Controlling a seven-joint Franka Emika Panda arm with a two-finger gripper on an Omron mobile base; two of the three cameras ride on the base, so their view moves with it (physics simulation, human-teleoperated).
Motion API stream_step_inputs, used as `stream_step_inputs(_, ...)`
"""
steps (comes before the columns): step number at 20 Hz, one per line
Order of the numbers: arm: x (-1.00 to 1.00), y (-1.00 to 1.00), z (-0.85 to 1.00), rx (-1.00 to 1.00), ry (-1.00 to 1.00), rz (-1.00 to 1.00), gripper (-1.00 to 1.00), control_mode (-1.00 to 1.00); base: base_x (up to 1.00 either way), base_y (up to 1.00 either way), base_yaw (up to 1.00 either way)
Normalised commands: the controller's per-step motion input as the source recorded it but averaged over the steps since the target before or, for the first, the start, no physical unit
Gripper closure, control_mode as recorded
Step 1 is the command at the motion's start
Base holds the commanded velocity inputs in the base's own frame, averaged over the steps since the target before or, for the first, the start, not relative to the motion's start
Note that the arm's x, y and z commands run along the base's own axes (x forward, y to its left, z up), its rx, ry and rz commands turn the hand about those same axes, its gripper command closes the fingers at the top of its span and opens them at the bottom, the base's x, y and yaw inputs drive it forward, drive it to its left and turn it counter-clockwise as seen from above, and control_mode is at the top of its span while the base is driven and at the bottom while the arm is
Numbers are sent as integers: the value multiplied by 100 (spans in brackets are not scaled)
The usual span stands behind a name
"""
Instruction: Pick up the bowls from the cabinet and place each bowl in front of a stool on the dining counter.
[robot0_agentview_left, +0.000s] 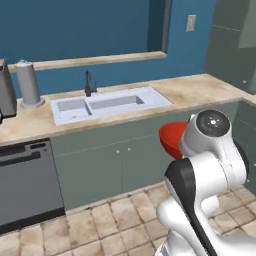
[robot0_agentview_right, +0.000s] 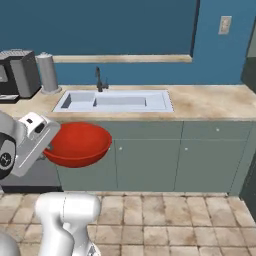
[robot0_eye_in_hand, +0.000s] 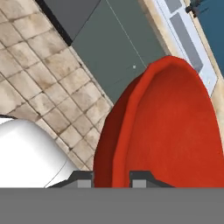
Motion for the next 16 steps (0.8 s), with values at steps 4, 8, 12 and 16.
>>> stream_step_inputs(4,0,0,0,0,0,0,100,100,-45,92,47)
stream_step_inputs(8,0,0,0,0,0,0,100,100,-21,100,21)
stream_step_inputs(12,0,0,0,0,0,0,100,100,0,100,4)
stream_step_inputs(16,0,0,0,0,0,0,100,100,0,100,0)
